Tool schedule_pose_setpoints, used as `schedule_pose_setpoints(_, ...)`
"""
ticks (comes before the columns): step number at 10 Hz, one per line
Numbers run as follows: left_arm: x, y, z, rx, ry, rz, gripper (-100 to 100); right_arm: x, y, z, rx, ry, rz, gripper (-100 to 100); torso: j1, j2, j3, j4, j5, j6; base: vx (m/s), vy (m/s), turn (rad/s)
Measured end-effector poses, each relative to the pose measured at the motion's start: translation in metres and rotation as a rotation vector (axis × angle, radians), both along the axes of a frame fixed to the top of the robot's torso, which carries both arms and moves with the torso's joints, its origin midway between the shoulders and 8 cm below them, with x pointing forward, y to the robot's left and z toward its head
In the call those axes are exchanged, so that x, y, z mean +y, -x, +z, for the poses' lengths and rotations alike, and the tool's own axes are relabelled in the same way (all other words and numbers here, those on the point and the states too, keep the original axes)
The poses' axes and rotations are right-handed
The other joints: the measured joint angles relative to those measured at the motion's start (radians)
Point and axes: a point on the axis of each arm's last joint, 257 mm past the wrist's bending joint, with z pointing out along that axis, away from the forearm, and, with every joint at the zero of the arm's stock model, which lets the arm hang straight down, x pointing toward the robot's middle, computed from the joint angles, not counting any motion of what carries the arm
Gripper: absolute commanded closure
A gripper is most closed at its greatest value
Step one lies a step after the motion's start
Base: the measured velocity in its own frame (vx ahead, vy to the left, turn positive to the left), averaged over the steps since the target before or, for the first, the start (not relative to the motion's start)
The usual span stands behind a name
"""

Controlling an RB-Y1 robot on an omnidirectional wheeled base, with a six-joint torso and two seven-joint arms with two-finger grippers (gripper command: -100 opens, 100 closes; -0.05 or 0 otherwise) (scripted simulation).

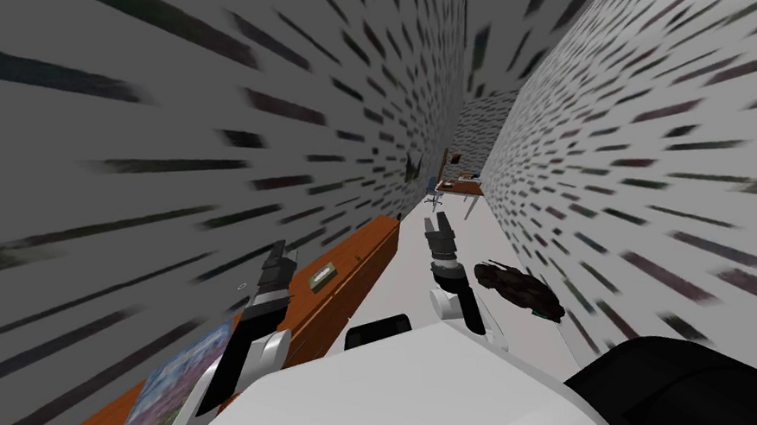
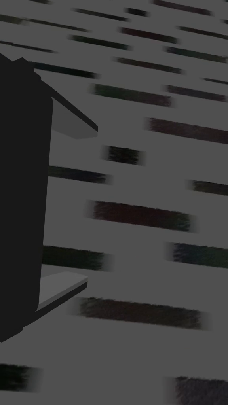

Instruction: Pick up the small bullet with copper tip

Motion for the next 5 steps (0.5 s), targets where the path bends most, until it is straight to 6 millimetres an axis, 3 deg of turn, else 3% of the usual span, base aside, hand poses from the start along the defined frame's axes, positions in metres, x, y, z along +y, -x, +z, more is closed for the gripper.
schedule_pose_setpoints(5, 0.009, -0.024, -0.074, 0.221, -0.020, 0.016, -100, 0.000, 0.000, 0.000, 0.000, 0.000, 0.000, 0, 0.000, -0.001, 0.000, 0.000, 0.000, -0.001, 0.017, -0.048, -0.158)
